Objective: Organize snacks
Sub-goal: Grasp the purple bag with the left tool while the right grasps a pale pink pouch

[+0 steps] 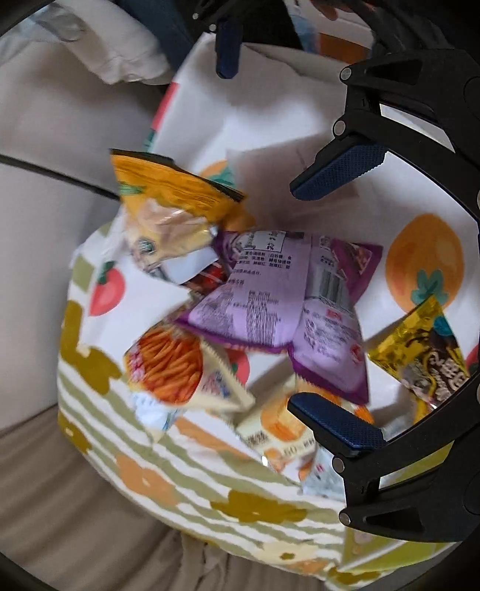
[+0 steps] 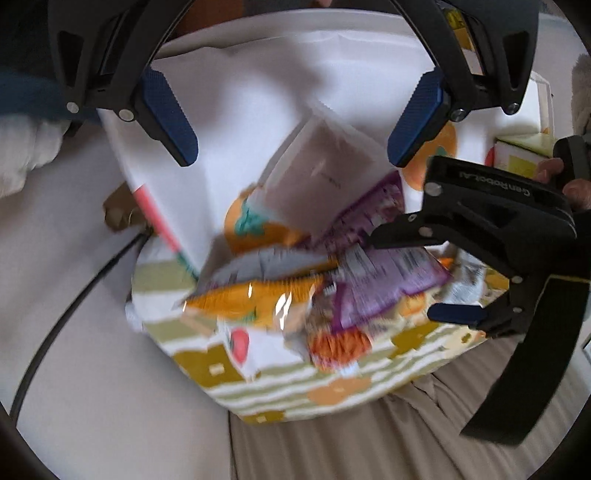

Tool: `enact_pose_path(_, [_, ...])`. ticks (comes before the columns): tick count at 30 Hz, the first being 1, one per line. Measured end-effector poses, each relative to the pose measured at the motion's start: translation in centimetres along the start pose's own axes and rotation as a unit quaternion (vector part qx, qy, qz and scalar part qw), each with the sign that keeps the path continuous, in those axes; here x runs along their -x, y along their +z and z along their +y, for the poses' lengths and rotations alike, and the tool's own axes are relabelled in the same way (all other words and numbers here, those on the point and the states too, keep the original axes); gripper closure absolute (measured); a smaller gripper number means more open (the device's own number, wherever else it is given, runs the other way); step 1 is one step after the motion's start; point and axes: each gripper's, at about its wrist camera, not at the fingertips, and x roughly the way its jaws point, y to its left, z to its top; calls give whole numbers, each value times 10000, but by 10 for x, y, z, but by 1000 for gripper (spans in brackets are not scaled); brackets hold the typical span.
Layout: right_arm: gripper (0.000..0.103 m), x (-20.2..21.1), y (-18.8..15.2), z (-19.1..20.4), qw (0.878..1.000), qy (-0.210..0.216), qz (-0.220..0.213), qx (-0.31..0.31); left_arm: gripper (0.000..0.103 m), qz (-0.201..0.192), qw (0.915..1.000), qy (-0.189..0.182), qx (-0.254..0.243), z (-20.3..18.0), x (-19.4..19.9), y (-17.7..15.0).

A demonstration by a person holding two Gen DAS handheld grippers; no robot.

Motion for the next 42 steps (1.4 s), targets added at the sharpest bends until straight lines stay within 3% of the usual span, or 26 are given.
enact_pose_path(6, [1, -24, -8, 7, 9994, -185, -29, -274, 0, 160, 9990, 240, -349, -5, -21, 3])
enact_pose_path(11, [1, -38, -11, 9, 9982, -360, -95, -465, 1, 172, 9986, 223, -450, -4, -33, 7])
enact_pose_path(14, [1, -42, -10, 13, 9978, -464, -150, -438, 12, 179, 9985, 130, -496, -3, -39, 8])
enact_pose_path(16, [1, -45, -10, 16, 9977, -483, -176, -438, 12, 188, 9981, 147, -571, -5, -43, 8])
enact_pose_path(22, [1, -54, -10, 26, 9976, -534, -212, -392, 27, 160, 9988, -53, -450, 1, -45, 5])
enact_pose_path(33, [2, -62, -12, 36, 9977, -599, -184, -269, 32, 114, 9991, -24, -399, 6, -35, -3])
enact_pose_path(40, [26, -73, -10, 42, 9977, -658, -60, -113, 32, 96, 9994, 56, -329, 5, -30, -5])
enact_pose_path(42, [28, -71, -12, 41, 9979, -639, -67, -80, 32, 83, 9995, 75, -296, 5, -27, -6])
